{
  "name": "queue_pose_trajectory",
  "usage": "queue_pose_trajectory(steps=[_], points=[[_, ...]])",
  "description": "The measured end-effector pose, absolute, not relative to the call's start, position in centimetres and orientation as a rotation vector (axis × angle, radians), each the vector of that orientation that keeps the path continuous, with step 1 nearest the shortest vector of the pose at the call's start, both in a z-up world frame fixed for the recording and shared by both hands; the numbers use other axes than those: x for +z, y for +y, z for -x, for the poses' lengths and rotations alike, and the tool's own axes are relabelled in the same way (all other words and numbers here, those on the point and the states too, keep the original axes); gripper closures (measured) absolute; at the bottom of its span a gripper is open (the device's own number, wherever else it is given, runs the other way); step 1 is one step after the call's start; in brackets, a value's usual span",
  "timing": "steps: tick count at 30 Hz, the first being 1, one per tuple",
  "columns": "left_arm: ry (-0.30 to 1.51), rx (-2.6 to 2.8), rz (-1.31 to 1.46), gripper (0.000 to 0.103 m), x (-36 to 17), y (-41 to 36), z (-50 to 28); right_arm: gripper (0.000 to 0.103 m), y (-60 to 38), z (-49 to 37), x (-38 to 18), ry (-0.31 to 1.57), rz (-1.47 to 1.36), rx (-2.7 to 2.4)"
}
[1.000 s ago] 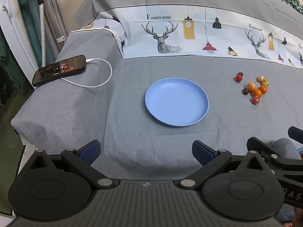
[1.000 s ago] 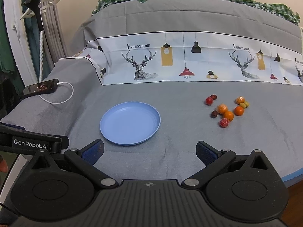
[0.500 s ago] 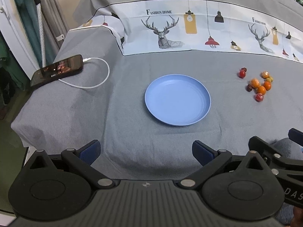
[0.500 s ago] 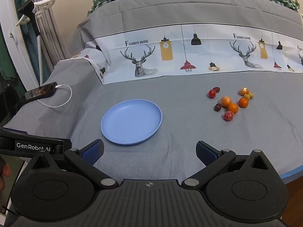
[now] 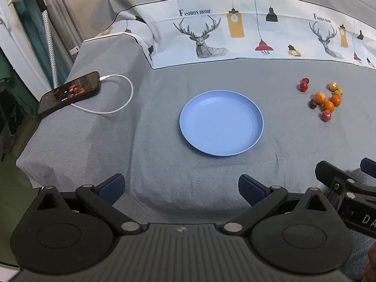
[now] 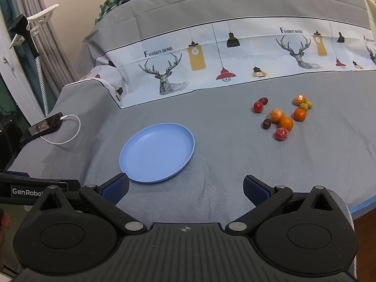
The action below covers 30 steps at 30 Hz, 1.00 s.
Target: Organize fruits
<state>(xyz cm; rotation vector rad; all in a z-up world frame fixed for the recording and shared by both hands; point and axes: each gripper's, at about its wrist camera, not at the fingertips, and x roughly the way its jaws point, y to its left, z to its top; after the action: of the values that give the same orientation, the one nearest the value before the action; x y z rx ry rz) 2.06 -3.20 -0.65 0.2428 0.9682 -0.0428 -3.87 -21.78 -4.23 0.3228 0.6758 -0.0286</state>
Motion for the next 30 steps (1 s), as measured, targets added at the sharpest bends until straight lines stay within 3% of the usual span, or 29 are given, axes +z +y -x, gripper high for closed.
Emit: queue_pose_trajectory(steps=[11,17,23,30], points=[[1.029,-0.149,-0.271,0.000,-3.8,-8.9,-6.5,0.001,-28.6,1.5,-6.8,0.595,-0.307,-0.302],[1.101,-0.232,-0.274,0.000,-7.1,-14.7,-11.4,0.001,-36.2,-4.9,-12.0,0.662,-0.193,-0.522],[1.042,-0.261,-0.351,0.000,-9.5,-19.5,-15.9,0.001,-43.4,-12.1,-18.4,0.785,-0.271,-0.675],[1.030,-0.315,-0.382,0.000,-11.7,-24.5,-20.8,0.001,-46.2,-18.4,-21.9,0.720,-0.278,-0.581]])
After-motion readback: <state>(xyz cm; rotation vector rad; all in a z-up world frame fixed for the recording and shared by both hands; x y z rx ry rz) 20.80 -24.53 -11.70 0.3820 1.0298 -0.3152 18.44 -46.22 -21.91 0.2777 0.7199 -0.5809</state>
